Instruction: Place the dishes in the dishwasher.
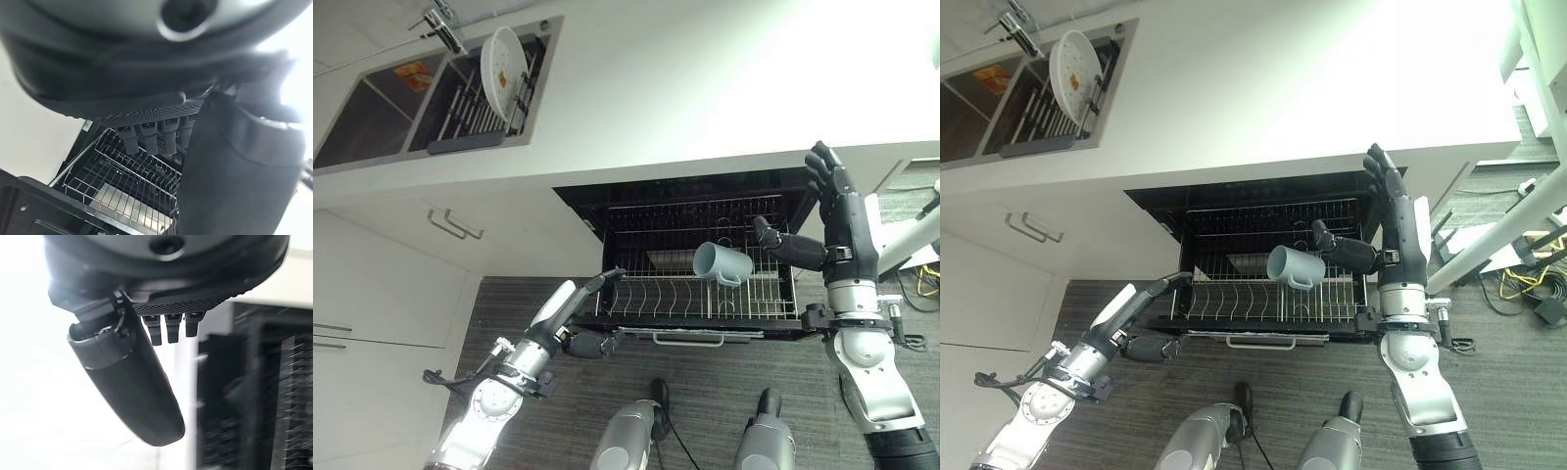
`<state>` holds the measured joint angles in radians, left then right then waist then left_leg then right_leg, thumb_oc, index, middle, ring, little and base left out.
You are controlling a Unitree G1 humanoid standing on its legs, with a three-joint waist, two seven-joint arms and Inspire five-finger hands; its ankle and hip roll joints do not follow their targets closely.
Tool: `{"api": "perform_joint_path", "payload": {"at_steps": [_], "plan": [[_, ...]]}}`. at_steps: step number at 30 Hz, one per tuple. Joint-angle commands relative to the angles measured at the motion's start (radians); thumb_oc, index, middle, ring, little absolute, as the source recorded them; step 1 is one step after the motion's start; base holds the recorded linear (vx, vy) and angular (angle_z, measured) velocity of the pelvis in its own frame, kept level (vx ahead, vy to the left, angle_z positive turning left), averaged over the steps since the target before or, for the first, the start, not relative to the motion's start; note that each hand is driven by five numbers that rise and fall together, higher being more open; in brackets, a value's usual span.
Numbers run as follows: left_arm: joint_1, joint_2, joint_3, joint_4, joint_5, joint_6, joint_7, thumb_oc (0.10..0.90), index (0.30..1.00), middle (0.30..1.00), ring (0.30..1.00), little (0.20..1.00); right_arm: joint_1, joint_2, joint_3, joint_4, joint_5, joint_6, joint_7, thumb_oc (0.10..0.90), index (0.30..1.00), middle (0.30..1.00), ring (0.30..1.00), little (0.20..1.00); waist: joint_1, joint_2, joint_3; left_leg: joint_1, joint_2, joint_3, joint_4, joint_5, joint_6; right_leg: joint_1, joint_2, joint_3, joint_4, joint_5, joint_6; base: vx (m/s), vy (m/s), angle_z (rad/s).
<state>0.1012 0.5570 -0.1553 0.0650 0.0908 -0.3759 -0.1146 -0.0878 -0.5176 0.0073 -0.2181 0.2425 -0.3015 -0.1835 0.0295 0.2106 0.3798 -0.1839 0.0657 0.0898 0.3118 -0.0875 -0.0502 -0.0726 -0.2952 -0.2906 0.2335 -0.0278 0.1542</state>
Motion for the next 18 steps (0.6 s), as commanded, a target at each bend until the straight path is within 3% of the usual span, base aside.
{"api": "perform_joint_path", "payload": {"at_steps": [1,2,3,4,5,6,8,10,11,14,18], "plan": [[-0.018,0.007,0.062,-0.076,-0.067,-0.075,0.12,0.8,0.9,0.9,0.9,0.9,-0.076,-0.011,0.016,-0.126,0.093,-0.256,0.124,0.8,0.9,0.9,0.9,0.9,0.019,-0.056,-0.13,0.047,0.06,0.026,-0.012,-0.081,-0.014,0.036,0.034,-0.004,0.067,-0.181,-0.023,-0.08,0.051,0.29],[-0.019,0.005,0.063,-0.075,-0.069,-0.082,0.122,0.8,0.9,0.9,0.9,0.9,-0.077,-0.012,0.017,-0.129,0.093,-0.257,0.124,0.8,0.9,0.9,0.9,0.9,0.018,-0.057,-0.134,0.046,0.064,0.03,-0.012,-0.077,-0.014,0.034,0.035,-0.009,0.067,-0.177,-0.025,-0.12,0.101,0.43],[-0.026,-0.011,0.074,-0.074,-0.085,-0.116,0.148,0.8,0.9,0.9,0.9,0.9,-0.068,-0.01,0.008,-0.137,0.079,-0.263,0.135,0.8,0.9,0.9,0.9,0.9,0.016,-0.091,-0.149,0.086,0.069,0.087,-0.012,-0.081,-0.015,0.055,0.017,-0.038,0.067,-0.175,-0.026,-0.16,0.227,0.79],[-0.053,-0.015,0.083,-0.05,-0.112,-0.141,0.162,0.8,0.9,0.9,0.9,0.9,-0.052,-0.007,-0.02,-0.125,0.1,-0.262,0.13,0.8,0.9,0.9,0.9,0.9,-0.003,-0.121,-0.16,0.126,0.102,0.187,-0.012,-0.084,-0.009,0.084,-0.012,-0.085,0.067,-0.162,-0.019,-0.13,0.385,2.57],[-0.078,-0.02,0.088,-0.026,-0.134,-0.157,0.18,0.8,0.9,0.9,0.9,0.9,-0.036,0.003,-0.041,-0.107,0.112,-0.271,0.116,0.8,0.9,0.9,0.9,0.9,-0.007,-0.136,-0.166,0.139,0.093,0.195,-0.012,-0.094,0.001,0.098,-0.024,-0.096,0.067,-0.15,-0.011,0.06,0.587,2.94],[-0.093,-0.032,0.111,0.002,-0.159,-0.146,0.199,0.8,0.9,0.9,0.9,0.9,-0.001,0.026,-0.071,-0.087,0.134,-0.278,0.113,0.8,0.9,0.9,0.9,0.9,-0.007,-0.145,-0.172,0.159,0.064,0.172,-0.012,-0.121,0.033,0.126,-0.04,-0.089,0.067,-0.116,-0.005,0.17,0.565,2.74],[-0.102,-0.047,0.136,0.025,-0.207,-0.139,0.206,0.8,0.9,0.9,0.9,0.9,0.036,0.053,-0.097,-0.081,0.128,-0.28,0.097,0.8,0.9,0.9,0.9,0.9,-0.014,-0.155,-0.176,0.171,0.02,0.159,-0.012,-0.146,0.07,0.115,-0.08,-0.063,0.128,-0.042,0.007,0.16,0.436,0.65],[-0.094,-0.058,0.176,0.028,-0.248,-0.132,0.203,0.8,0.9,0.9,0.9,0.9,0.083,0.081,-0.134,-0.081,0.128,-0.293,0.097,0.8,0.9,0.9,0.9,0.9,-0.028,-0.158,-0.175,0.18,-0.007,0.161,-0.012,-0.166,0.101,0.082,-0.077,-0.024,0.217,-0.017,0.013,0.12,0.365,0.23],[-0.081,-0.07,0.225,0.032,-0.303,-0.105,0.208,0.8,0.9,0.9,0.9,0.9,0.114,0.096,-0.179,-0.075,0.145,-0.301,0.103,0.8,0.9,0.9,0.9,0.9,-0.037,-0.159,-0.178,0.177,-0.021,0.169,-0.012,-0.183,0.116,0.049,-0.022,-0.004,0.271,-0.023,0.013,0.11,0.318,-0.15],[-0.067,-0.085,0.268,0.073,-0.376,-0.077,0.24,0.8,0.9,0.9,0.9,0.9,0.135,0.094,-0.228,-0.05,0.186,-0.312,0.123,0.8,0.9,0.9,0.9,0.9,-0.069,-0.173,-0.179,0.169,-0.038,0.161,-0.012,-0.199,0.122,0.012,0.127,0.013,0.199,-0.041,0.01,0.11,0.143,-0.25],[-0.033,-0.125,0.293,0.145,-0.417,-0.065,0.275,0.8,0.9,0.9,0.9,0.9,0.134,0.081,-0.263,-0.024,0.229,-0.324,0.157,0.8,0.9,0.9,0.9,0.9,-0.088,-0.203,-0.18,0.188,-0.073,0.183,-0.012,-0.241,0.108,-0.068,0.187,-0.052,0.067,0.007,0.016,0.16,0.059,-0.14]]}}
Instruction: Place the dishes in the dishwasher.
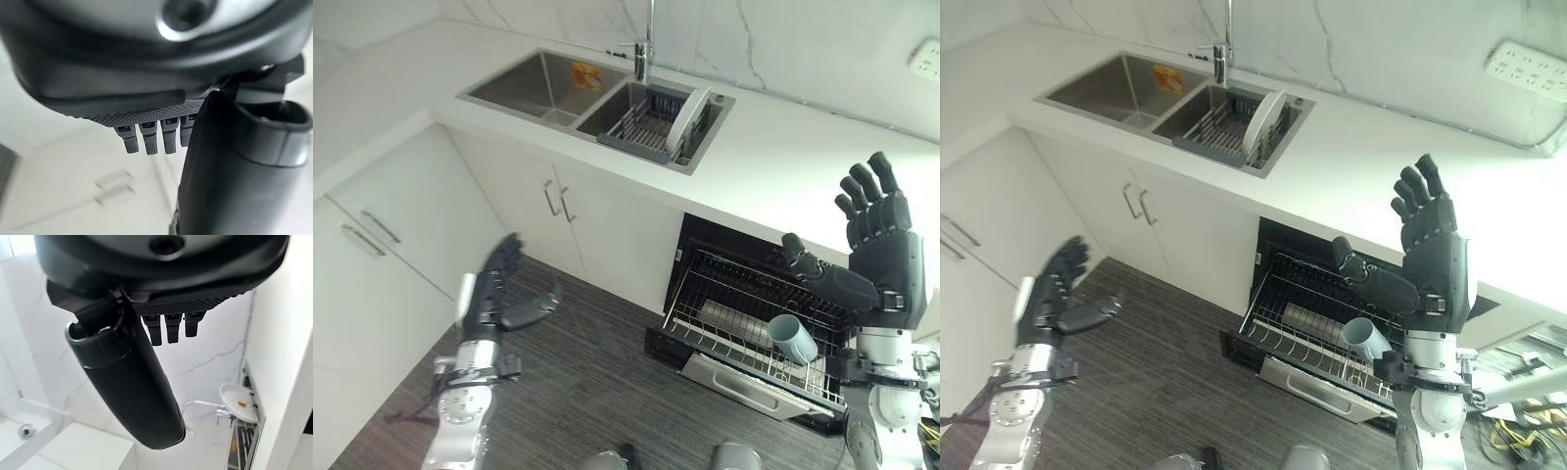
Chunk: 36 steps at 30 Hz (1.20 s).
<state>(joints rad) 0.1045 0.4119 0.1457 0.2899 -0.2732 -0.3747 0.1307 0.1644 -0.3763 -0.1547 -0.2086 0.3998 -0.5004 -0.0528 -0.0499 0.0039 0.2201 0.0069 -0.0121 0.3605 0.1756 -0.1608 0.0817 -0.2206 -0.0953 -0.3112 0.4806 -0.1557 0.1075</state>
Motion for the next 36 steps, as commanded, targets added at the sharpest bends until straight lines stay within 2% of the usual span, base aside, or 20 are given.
{"api": "perform_joint_path", "payload": {"at_steps": [1,2,4,5,6,7,10,13,14,15,16,17,19,20,22,27,29,32,33,36], "plan": [[-0.03,0.006,-0.005,-0.062,-0.059,-0.06,0.028,0.8,0.9,0.9,0.9,0.9,-0.116,-0.061,-0.105,-0.036,0.074,-0.129,0.024,0.8,0.9,0.9,0.9,0.9,-0.015,-0.005,-0.019,0.001,-0.008,-0.081,0.124,-0.174,-0.023,0.039,-0.022,-0.05,-0.181,0.173,0.068,0.18,0.059,-0.24],[-0.021,-0.005,-0.004,-0.035,-0.053,-0.052,0.019,0.8,0.9,0.9,0.9,0.9,-0.107,-0.054,-0.104,-0.039,0.076,-0.134,0.025,0.8,0.9,0.9,0.9,0.9,-0.017,0.003,-0.017,0.013,-0.004,-0.069,0.124,-0.183,-0.02,0.015,-0.04,-0.079,-0.173,0.221,0.076,0.21,0.047,-0.1],[-0.028,-0.016,-0.026,0.037,-0.041,-0.043,0.007,0.8,0.9,0.9,0.9,0.9,-0.093,-0.051,-0.104,-0.029,0.099,-0.138,0.035,0.8,0.9,0.9,0.9,0.9,-0.029,-0.002,-0.016,0.031,-0.018,-0.074,0.124,-0.182,-0.018,0.02,-0.029,-0.057,-0.181,0.169,0.055,0.28,-0.025,0.15],[-0.03,-0.038,-0.066,0.107,-0.034,-0.051,-0.01,0.8,0.9,0.9,0.9,0.9,-0.086,-0.058,-0.089,-0.008,0.114,-0.131,0.032,0.8,0.9,0.9,0.9,0.9,-0.034,-0.009,-0.024,0.079,-0.028,-0.056,0.124,-0.161,-0.039,0.046,-0.024,-0.063,-0.181,0.099,0.016,0.31,-0.058,0.22],[-0.03,-0.049,-0.08,0.135,-0.036,-0.05,-0.024,0.8,0.9,0.9,0.9,0.9,-0.088,-0.067,-0.084,0.003,0.119,-0.128,0.035,0.8,0.9,0.9,0.9,0.9,-0.034,-0.02,-0.03,0.116,-0.037,-0.039,0.124,-0.138,-0.053,0.059,-0.032,-0.06,-0.181,0.072,0.001,0.37,-0.045,0.89],[-0.023,-0.068,-0.115,0.196,-0.044,-0.064,-0.053,0.8,0.9,0.9,0.9,0.9,-0.098,-0.096,-0.069,0.027,0.118,-0.127,0.041,0.8,0.9,0.9,0.9,0.9,-0.025,-0.043,-0.022,0.092,-0.032,-0.05,0.297,-0.037,-0.116,0.097,-0.036,-0.022,-0.181,0.022,-0.031,0.24,-0.021,0.8],[-0.003,-0.098,-0.137,0.259,-0.024,-0.067,-0.089,0.8,0.9,0.9,0.9,0.9,-0.117,-0.119,-0.045,0.059,0.098,-0.126,0.04,0.8,0.9,0.9,0.9,0.9,0.007,-0.04,-0.005,-0.073,0.014,-0.12,0.462,0.041,-0.147,0.136,-0.031,0.012,-0.181,-0.013,-0.063,0.17,0.073,-0.58],[0.013,-0.129,-0.155,0.354,-0.053,-0.063,-0.135,0.8,0.9,0.9,0.9,0.9,-0.166,-0.14,-0.026,0.07,0.109,-0.093,0.04,0.8,0.9,0.9,0.9,0.9,0.025,-0.036,-0.001,-0.07,0.033,-0.146,0.201,0.036,-0.124,0.143,-0.032,0.083,-0.181,-0.025,-0.048,0.21,0.302,-0.6],[0.025,-0.136,-0.168,0.392,-0.057,-0.06,-0.162,0.8,0.9,0.9,0.9,0.9,-0.183,-0.15,-0.015,0.069,0.088,-0.086,0.014,0.8,0.9,0.9,0.9,0.9,0.036,-0.028,0.002,-0.07,0.029,-0.198,0.124,0.045,-0.132,0.145,-0.022,0.124,-0.181,-0.032,-0.037,0.19,0.278,-1.21],[0.028,-0.139,-0.172,0.402,-0.055,-0.058,-0.171,0.8,0.9,0.9,0.9,0.9,-0.188,-0.152,-0.01,0.069,0.082,-0.084,0.004,0.8,0.9,0.9,0.9,0.9,0.041,-0.022,0.004,-0.084,0.031,-0.225,0.124,0.037,-0.134,0.146,-0.015,0.14,-0.181,-0.033,-0.034,0.23,0.358,-1.37],[0.042,-0.152,-0.187,0.426,-0.041,-0.061,-0.168,0.8,0.9,0.9,0.9,0.9,-0.209,-0.164,0.01,0.07,0.093,-0.076,-0.007,0.8,0.9,0.9,0.9,0.9,0.062,-0.005,0.005,-0.15,0.032,-0.354,0.124,0.018,-0.146,0.143,0.01,0.203,-0.181,-0.039,-0.027,0.14,0.256,-1.47],[0.044,-0.155,-0.189,0.428,-0.033,-0.058,-0.171,0.8,0.9,0.9,0.9,0.9,-0.212,-0.166,0.012,0.07,0.093,-0.075,-0.016,0.8,0.9,0.9,0.9,0.9,0.066,-0.002,0.003,-0.161,0.033,-0.37,0.124,0.018,-0.149,0.141,0.013,0.212,-0.181,-0.041,-0.026,0.11,0.208,-1.69],[0.044,-0.155,-0.189,0.428,-0.033,-0.058,-0.171,0.8,0.9,0.9,0.9,0.9,-0.211,-0.166,0.012,0.07,0.093,-0.075,-0.016,0.8,0.9,0.9,0.9,0.9,0.066,-0.002,0.002,-0.161,0.033,-0.37,0.124,0.018,-0.149,0.14,0.013,0.212,-0.181,-0.041,-0.026,0.07,0.189,-1.56],[0.047,-0.163,-0.201,0.483,-0.02,-0.041,-0.211,0.8,0.9,0.9,0.9,0.9,-0.215,-0.173,0.008,0.058,0.09,-0.084,-0.078,0.8,0.9,0.9,0.9,0.9,0.061,0.016,0.0,-0.191,0.049,-0.391,0.124,0.01,-0.147,0.161,0.01,0.229,-0.181,-0.062,-0.017,0.23,0.662,-0.87],[0.018,-0.152,-0.258,0.559,0.084,-0.042,-0.251,0.8,0.9,0.9,0.9,0.9,-0.133,-0.127,-0.042,0.033,0.104,-0.133,-0.076,0.8,0.9,0.9,0.9,0.9,0.01,0.027,-0.012,-0.148,0.026,-0.35,0.124,-0.041,-0.096,0.14,-0.038,0.23,-0.181,-0.029,0.014,0.26,0.72,-0.74],[0.008,-0.13,-0.289,0.568,0.106,-0.026,-0.254,0.8,0.9,0.9,0.9,0.9,-0.114,-0.102,-0.061,0.026,0.091,-0.146,-0.089,0.8,0.9,0.9,0.9,0.9,-0.005,0.019,-0.025,-0.123,-0.003,-0.309,0.124,-0.076,-0.052,0.121,-0.07,0.246,-0.181,-0.002,0.04,0.08,0.163,-0.73],[0.003,-0.12,-0.296,0.574,0.105,-0.019,-0.248,0.8,0.9,0.9,0.9,0.9,-0.116,-0.091,-0.059,0.024,0.088,-0.135,-0.077,0.8,0.9,0.9,0.9,0.9,-0.002,0.018,-0.028,-0.116,-0.003,-0.284,0.124,-0.086,-0.044,0.11,-0.079,0.222,-0.181,0.011,0.05,0.03,0.122,-0.46],[0.017,-0.12,-0.284,0.586,0.073,-0.009,-0.211,0.8,0.9,0.9,0.9,0.9,-0.151,-0.064,-0.022,0.036,0.143,-0.076,0.002,0.8,0.9,0.9,0.9,0.9,0.042,0.015,-0.019,-0.088,0.037,-0.145,0.124,-0.11,-0.046,0.107,-0.127,0.009,-0.181,0.072,0.07,-0.02,0.095,-1.11],[0.018,-0.12,-0.28,0.589,0.067,-0.004,-0.204,0.8,0.9,0.9,0.9,0.9,-0.155,-0.061,-0.015,0.041,0.142,-0.065,0.004,0.8,0.9,0.9,0.9,0.9,0.052,0.015,-0.019,-0.073,0.041,-0.134,0.124,-0.132,-0.048,0.12,-0.128,-0.009,-0.181,0.057,0.08,-0.05,-0.01,-1.75],[0.019,-0.119,-0.275,0.596,0.072,0.021,-0.196,0.8,0.9,0.9,0.9,0.9,-0.164,-0.051,0.008,0.066,0.163,-0.041,-0.004,0.8,0.9,0.9,0.9,0.9,0.067,0.002,-0.012,-0.072,0.046,-0.088,0.124,-0.133,-0.038,0.107,-0.158,-0.069,-0.181,0.093,0.07,-0.05,-0.095,-1.07]]}}
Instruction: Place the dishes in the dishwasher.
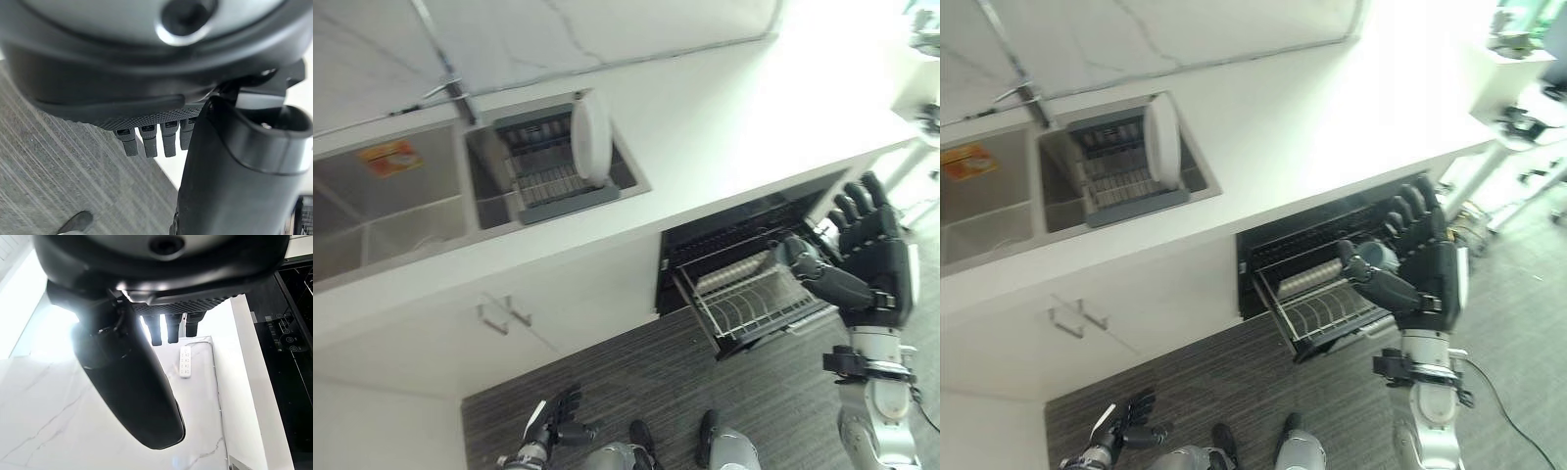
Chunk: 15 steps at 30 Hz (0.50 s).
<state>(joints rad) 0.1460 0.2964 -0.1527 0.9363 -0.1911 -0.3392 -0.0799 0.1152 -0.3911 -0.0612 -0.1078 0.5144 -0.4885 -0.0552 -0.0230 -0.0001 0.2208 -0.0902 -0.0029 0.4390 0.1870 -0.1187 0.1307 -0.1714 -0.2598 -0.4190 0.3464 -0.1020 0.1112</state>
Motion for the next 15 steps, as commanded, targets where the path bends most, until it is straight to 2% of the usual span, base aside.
{"api": "perform_joint_path", "payload": {"at_steps": [1,3,4,5,7,8,11,12,13,14,15], "plan": [[-0.023,-0.002,0.023,-0.046,-0.004,-0.007,0.005,0.8,0.9,0.9,0.9,0.9,-0.113,-0.033,-0.085,-0.026,0.059,-0.054,-0.002,0.8,0.9,0.9,0.9,0.9,0.038,0.003,-0.011,0.028,0.037,-0.166,0.113,-0.177,-0.087,0.055,0.008,0.045,-0.046,0.036,0.066,0.04,-0.189,-0.37],[-0.019,-0.008,0.02,-0.033,0.015,0.04,-0.022,0.8,0.9,0.9,0.9,0.9,-0.104,-0.023,-0.087,-0.019,0.076,-0.053,0.005,0.8,0.9,0.9,0.9,0.9,0.033,-0.003,-0.011,0.035,0.045,-0.148,0.113,-0.174,-0.091,0.056,0.01,0.05,-0.046,0.008,0.063,0.06,-0.232,-0.06],[-0.02,-0.014,0.01,0.001,0.007,0.103,-0.052,0.8,0.9,0.9,0.9,0.9,-0.1,-0.02,-0.09,-0.023,0.079,-0.046,0.021,0.8,0.9,0.9,0.9,0.9,0.024,-0.003,-0.012,0.043,0.058,-0.127,0.113,-0.175,-0.095,0.065,0.017,0.047,-0.046,-0.014,0.058,0.14,-0.198,0.05],[-0.019,-0.015,0.011,0.011,-0.005,0.121,-0.056,0.8,0.9,0.9,0.9,0.9,-0.101,-0.02,-0.089,-0.024,0.08,-0.042,0.026,0.8,0.9,0.9,0.9,0.9,0.024,-0.001,-0.017,0.055,0.06,-0.134,0.113,-0.196,-0.101,0.077,0.022,0.057,-0.046,-0.036,0.068,0.16,-0.214,-0.03],[-0.022,-0.021,0.014,0.039,-0.041,0.165,-0.065,0.8,0.9,0.9,0.9,0.9,-0.106,-0.025,-0.088,-0.039,0.084,-0.023,0.033,0.8,0.9,0.9,0.9,0.9,0.02,-0.002,-0.021,0.061,0.065,-0.129,0.113,-0.196,-0.106,0.087,0.034,0.06,-0.046,-0.053,0.061,0.06,-0.179,-0.14],[-0.028,-0.029,0.024,0.062,-0.058,0.201,-0.064,0.8,0.9,0.9,0.9,0.9,-0.111,-0.037,-0.087,-0.051,0.092,-0.013,0.042,0.8,0.9,0.9,0.9,0.9,0.015,-0.011,-0.024,0.052,0.063,-0.124,0.113,-0.167,-0.109,0.078,0.046,0.062,-0.046,-0.05,0.039,0.0,-0.239,-0.17],[-0.031,-0.048,0.046,0.097,-0.13,0.227,-0.031,0.8,0.9,0.9,0.9,0.9,-0.133,-0.072,-0.078,-0.068,0.123,0.011,0.074,0.8,0.9,0.9,0.9,0.9,0.018,-0.035,-0.018,0.076,0.051,-0.138,0.113,-0.136,-0.132,0.089,0.048,0.08,-0.046,-0.066,0.011,0.06,-0.198,-0.15],[-0.038,-0.061,0.068,0.103,-0.155,0.261,-0.033,0.8,0.9,0.9,0.9,0.9,-0.15,-0.098,-0.065,-0.073,0.125,0.023,0.075,0.8,0.9,0.9,0.9,0.9,0.033,-0.058,0.003,0.066,0.048,-0.151,0.161,-0.072,-0.161,0.109,0.036,0.096,-0.046,-0.069,-0.008,0.08,-0.185,-0.21],[-0.042,-0.069,0.081,0.104,-0.165,0.293,-0.043,0.8,0.9,0.9,0.9,0.9,-0.168,-0.114,-0.05,-0.072,0.133,0.026,0.076,0.8,0.9,0.9,0.9,0.9,0.045,-0.056,0.021,0.012,0.066,-0.179,0.259,-0.045,-0.177,0.123,0.044,0.103,-0.046,-0.075,-0.026,0.06,-0.127,-0.17],[-0.04,-0.078,0.09,0.109,-0.177,0.327,-0.055,0.8,0.9,0.9,0.9,0.9,-0.191,-0.12,-0.033,-0.074,0.133,0.034,0.08,0.8,0.9,0.9,0.9,0.9,0.058,-0.046,0.033,-0.027,0.068,-0.216,0.283,-0.024,-0.184,0.131,0.057,0.116,-0.046,-0.081,-0.037,0.08,0.028,-0.13],[-0.033,-0.09,0.099,0.124,-0.197,0.349,-0.058,0.8,0.9,0.9,0.9,0.9,-0.211,-0.115,-0.018,-0.076,0.125,0.043,0.092,0.8,0.9,0.9,0.9,0.9,0.071,-0.038,0.035,-0.027,0.047,-0.239,0.231,-0.026,-0.179,0.134,0.062,0.13,-0.046,-0.086,-0.034,0.16,0.178,-0.16]]}}
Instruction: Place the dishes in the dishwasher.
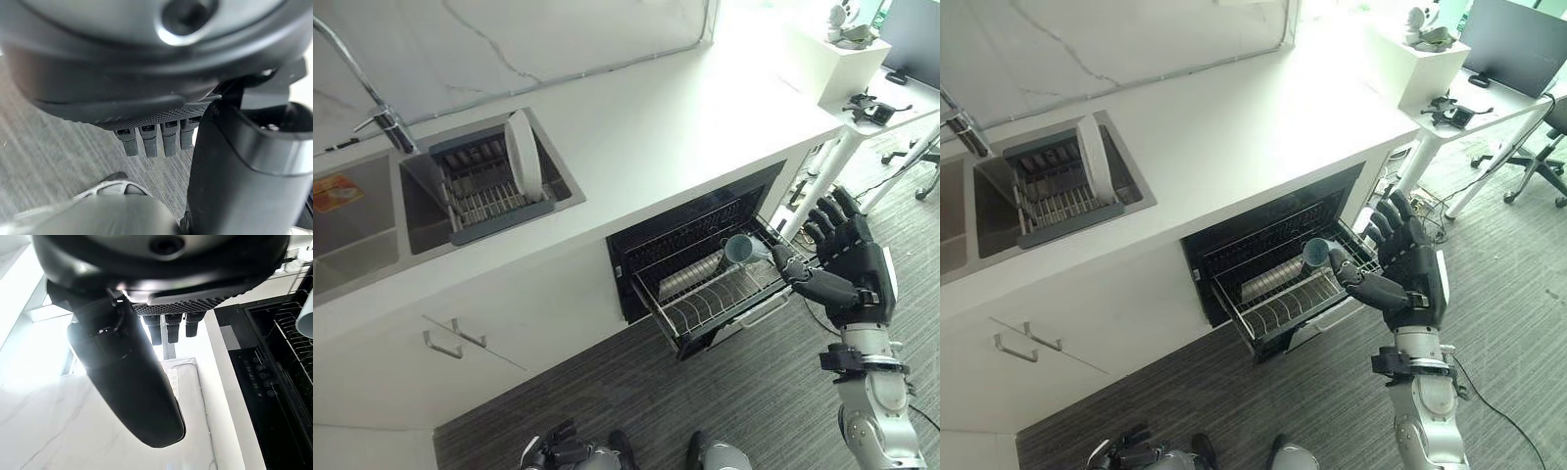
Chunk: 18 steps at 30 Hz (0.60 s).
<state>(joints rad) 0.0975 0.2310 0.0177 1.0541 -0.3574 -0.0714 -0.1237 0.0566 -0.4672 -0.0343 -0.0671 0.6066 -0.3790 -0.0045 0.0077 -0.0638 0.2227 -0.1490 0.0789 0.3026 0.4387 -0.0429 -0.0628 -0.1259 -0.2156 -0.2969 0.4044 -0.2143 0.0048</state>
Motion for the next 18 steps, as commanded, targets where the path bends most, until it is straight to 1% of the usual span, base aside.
{"api": "perform_joint_path", "payload": {"at_steps": [1,3,4,5,6,8,9,11,12,13,15,16,17,18], "plan": [[0.021,-0.033,-0.062,0.025,-0.055,0.102,-0.016,0.8,0.9,0.9,0.9,0.9,-0.171,-0.03,-0.025,-0.124,0.014,-0.054,0.047,0.8,0.9,0.9,0.9,0.9,0.05,0.034,0.031,0.053,-0.054,-0.114,-0.117,-0.099,0.019,0.092,0.018,0.021,-0.104,0.018,0.081,0.18,0.272,-0.42],[0.025,-0.039,-0.053,0.065,-0.063,0.12,-0.024,0.8,0.9,0.9,0.9,0.9,-0.184,-0.027,0.005,-0.146,-0.015,-0.041,0.032,0.8,0.9,0.9,0.9,0.9,0.049,0.071,0.018,-0.018,0.004,-0.129,-0.139,-0.074,-0.006,0.094,0.044,0.019,-0.104,0.0,0.083,0.16,0.297,-0.61],[0.024,-0.041,-0.05,0.095,-0.06,0.111,-0.033,0.8,0.9,0.9,0.9,0.9,-0.19,-0.028,0.017,-0.151,-0.02,-0.04,0.021,0.8,0.9,0.9,0.9,0.9,0.051,0.086,0.014,-0.054,0.027,-0.145,-0.139,-0.057,-0.019,0.101,0.052,0.02,-0.104,-0.011,0.081,0.2,0.354,-0.3],[0.022,-0.042,-0.04,0.136,-0.052,0.105,-0.043,0.8,0.9,0.9,0.9,0.9,-0.195,-0.029,0.034,-0.158,-0.01,-0.038,0.012,0.8,0.9,0.9,0.9,0.9,0.052,0.101,0.009,-0.097,0.064,-0.157,-0.139,-0.037,-0.033,0.116,0.058,0.018,-0.104,-0.03,0.082,0.24,0.405,-0.12],[0.02,-0.04,-0.03,0.162,-0.05,0.106,-0.053,0.8,0.9,0.9,0.9,0.9,-0.194,-0.03,0.047,-0.167,-0.007,-0.037,0.008,0.8,0.9,0.9,0.9,0.9,0.049,0.108,0.004,-0.113,0.092,-0.152,-0.139,-0.027,-0.039,0.126,0.054,0.012,-0.104,-0.04,0.084,0.24,0.429,-0.14],[0.011,-0.035,-0.019,0.18,-0.049,0.116,-0.067,0.8,0.9,0.9,0.9,0.9,-0.19,-0.029,0.06,-0.18,-0.016,-0.034,0.007,0.8,0.9,0.9,0.9,0.9,0.042,0.108,-0.003,-0.102,0.107,-0.126,-0.139,-0.038,-0.032,0.137,0.036,0.001,-0.104,-0.047,0.093,0.18,0.386,-0.28],[0.003,-0.034,-0.01,0.185,-0.047,0.124,-0.07,0.8,0.9,0.9,0.9,0.9,-0.183,-0.025,0.066,-0.188,-0.028,-0.032,0.004,0.8,0.9,0.9,0.9,0.9,0.036,0.104,-0.009,-0.079,0.1,-0.101,-0.139,-0.056,-0.023,0.15,0.013,-0.009,-0.104,-0.047,0.107,0.21,0.42,-0.37],[-0.004,-0.033,-0.011,0.182,-0.046,0.121,-0.057,0.8,0.9,0.9,0.9,0.9,-0.172,-0.021,0.063,-0.198,-0.008,-0.028,0.006,0.8,0.9,0.9,0.9,0.9,0.037,0.096,-0.015,-0.06,0.069,-0.103,-0.139,-0.075,-0.005,0.167,-0.008,-0.003,-0.104,-0.043,0.116,0.23,0.399,-0.29],[-0.016,-0.025,-0.018,0.177,-0.037,0.121,-0.052,0.8,0.9,0.9,0.9,0.9,-0.169,-0.011,0.057,-0.2,-0.014,-0.036,0.002,0.8,0.9,0.9,0.9,0.9,0.045,0.09,-0.022,-0.045,0.028,-0.116,-0.139,-0.103,0.025,0.182,-0.02,0.003,-0.104,-0.039,0.123,0.19,0.292,-0.1],[-0.018,-0.023,-0.02,0.176,-0.031,0.121,-0.052,0.8,0.9,0.9,0.9,0.9,-0.169,-0.009,0.056,-0.201,-0.019,-0.038,-0.001,0.8,0.9,0.9,0.9,0.9,0.047,0.088,-0.023,-0.042,0.021,-0.118,-0.139,-0.108,0.03,0.185,-0.021,0.003,-0.104,-0.038,0.123,0.19,0.269,-0.03],[-0.027,-0.016,-0.039,0.166,-0.023,0.127,-0.037,0.8,0.9,0.9,0.9,0.9,-0.17,0.005,0.047,-0.203,-0.013,-0.032,-0.019,0.8,0.9,0.9,0.9,0.9,0.05,0.089,-0.033,-0.027,-0.004,-0.122,-0.139,-0.124,0.059,0.204,-0.018,-0.004,-0.104,-0.032,0.123,0.18,0.202,0.09],[-0.031,-0.012,-0.05,0.161,-0.025,0.13,-0.029,0.8,0.9,0.9,0.9,0.9,-0.174,0.013,0.046,-0.202,-0.013,-0.031,-0.029,0.8,0.9,0.9,0.9,0.9,0.052,0.089,-0.038,-0.022,-0.015,-0.129,-0.139,-0.131,0.072,0.21,-0.01,-0.007,-0.104,-0.02,0.124,0.18,0.188,0.2],[-0.032,-0.008,-0.055,0.161,-0.023,0.129,-0.027,0.8,0.9,0.9,0.9,0.9,-0.178,0.02,0.049,-0.203,-0.018,-0.034,-0.036,0.8,0.9,0.9,0.9,0.9,0.054,0.091,-0.042,-0.016,-0.018,-0.126,-0.139,-0.14,0.082,0.213,-0.003,-0.024,-0.104,-0.001,0.127,0.15,0.192,0.27],[-0.033,0.001,-0.072,0.151,-0.041,0.124,-0.005,0.8,0.9,0.9,0.9,0.9,-0.197,0.028,0.062,-0.2,-0.025,-0.035,-0.029,0.8,0.9,0.9,0.9,0.9,0.057,0.1,-0.039,0.004,-0.006,-0.098,-0.139,-0.166,0.095,0.181,0.019,-0.078,-0.104,0.057,0.134,0.07,0.135,-0.03]]}}
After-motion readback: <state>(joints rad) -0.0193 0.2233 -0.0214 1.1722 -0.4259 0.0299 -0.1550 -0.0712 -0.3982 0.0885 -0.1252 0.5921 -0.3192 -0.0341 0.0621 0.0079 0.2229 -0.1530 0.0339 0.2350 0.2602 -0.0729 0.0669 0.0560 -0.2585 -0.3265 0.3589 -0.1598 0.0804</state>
